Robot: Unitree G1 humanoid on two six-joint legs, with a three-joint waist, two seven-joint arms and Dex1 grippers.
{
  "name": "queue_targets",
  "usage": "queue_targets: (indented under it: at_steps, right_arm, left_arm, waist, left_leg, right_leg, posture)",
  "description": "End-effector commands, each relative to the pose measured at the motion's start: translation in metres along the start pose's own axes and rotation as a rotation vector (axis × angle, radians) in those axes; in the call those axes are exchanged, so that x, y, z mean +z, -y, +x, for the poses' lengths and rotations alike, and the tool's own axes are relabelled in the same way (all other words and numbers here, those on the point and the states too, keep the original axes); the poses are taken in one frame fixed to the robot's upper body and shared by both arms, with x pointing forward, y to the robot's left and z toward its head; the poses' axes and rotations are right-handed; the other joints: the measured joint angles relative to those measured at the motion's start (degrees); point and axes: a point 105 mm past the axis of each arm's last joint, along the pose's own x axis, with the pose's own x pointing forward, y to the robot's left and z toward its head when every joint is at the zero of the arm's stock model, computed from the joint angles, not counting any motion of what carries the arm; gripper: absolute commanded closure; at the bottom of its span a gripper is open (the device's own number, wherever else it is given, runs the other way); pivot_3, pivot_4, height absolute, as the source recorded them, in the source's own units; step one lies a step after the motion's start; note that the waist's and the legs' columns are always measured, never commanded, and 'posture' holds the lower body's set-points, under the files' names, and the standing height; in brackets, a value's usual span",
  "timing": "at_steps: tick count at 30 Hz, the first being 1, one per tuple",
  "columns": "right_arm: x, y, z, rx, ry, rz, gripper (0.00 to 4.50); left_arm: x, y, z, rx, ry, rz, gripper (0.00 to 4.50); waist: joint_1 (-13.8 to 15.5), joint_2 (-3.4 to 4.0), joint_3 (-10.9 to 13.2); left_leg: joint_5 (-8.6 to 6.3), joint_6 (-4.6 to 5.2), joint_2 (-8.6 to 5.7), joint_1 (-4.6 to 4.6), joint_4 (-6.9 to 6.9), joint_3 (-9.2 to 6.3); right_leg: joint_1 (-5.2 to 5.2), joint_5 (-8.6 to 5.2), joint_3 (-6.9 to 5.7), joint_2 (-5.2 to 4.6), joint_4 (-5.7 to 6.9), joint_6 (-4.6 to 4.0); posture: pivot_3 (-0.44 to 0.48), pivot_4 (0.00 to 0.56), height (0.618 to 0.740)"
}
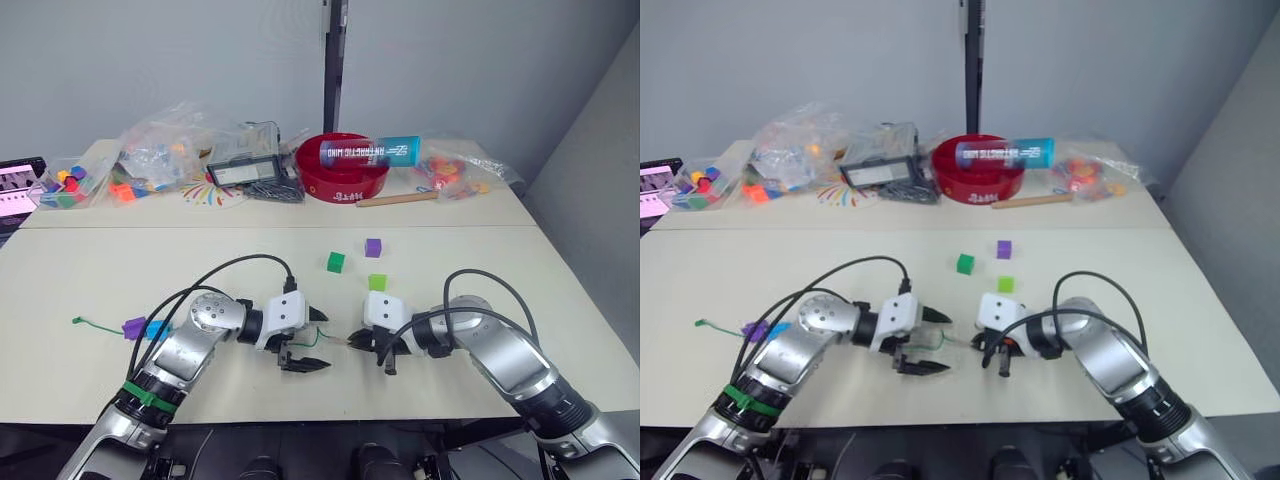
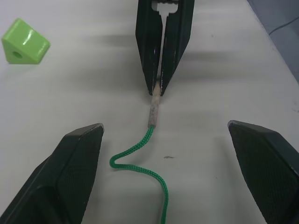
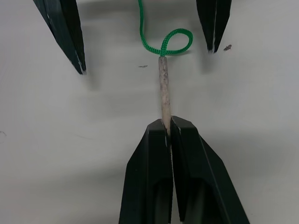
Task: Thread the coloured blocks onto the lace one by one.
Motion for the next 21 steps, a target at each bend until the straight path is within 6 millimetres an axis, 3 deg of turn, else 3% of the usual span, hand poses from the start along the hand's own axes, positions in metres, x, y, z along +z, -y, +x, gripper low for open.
queue_targets:
  at_steps: [1, 14, 21]
  right_arm:
    - [0.0107, 0.0013, -0.0036, -0.015, 0.02, -0.033, 4.5]
    - [0.0134, 0.0033, -0.0016, -0.018, 0.024, -0.032, 4.5]
    - [0.0125, 0.0006, -0.0011, -0.003, 0.018, -0.032, 4.5]
  left_arm:
    - [0.0094, -0.0086, 0.0014, 0.022, 0.016, 0.053, 0.28]
    - [0.0101, -0.0121, 0.0071, 0.03, 0.027, 0.046, 4.48]
    - [0.0114, -0.0116, 0.0092, 0.031, 0.032, 0.049, 4.48]
  waist:
    - [0.01, 0.0, 0.0]
    - [-0.03, 0.0, 0.0]
    - [-0.04, 0.0, 0.0]
  left_leg:
    - [0.0, 0.0, 0.0, 0.0, 0.01, 0.0]
    - [0.0, 0.0, 0.0, 0.0, 0.01, -0.01]
    - [0.0, 0.0, -0.01, 0.0, 0.01, -0.01]
  right_leg:
    - [0.0, 0.0, 0.0, 0.0, -0.01, 0.0]
    - [0.01, 0.0, 0.0, 0.0, 0.0, 0.01]
    - [0.01, 0.0, 0.0, -0.01, 0.0, 0.01]
  posture:
    - [0.0, 0.15, 0.731]
    - [0.0, 0.15, 0.731]
    - [0.0, 0.15, 0.731]
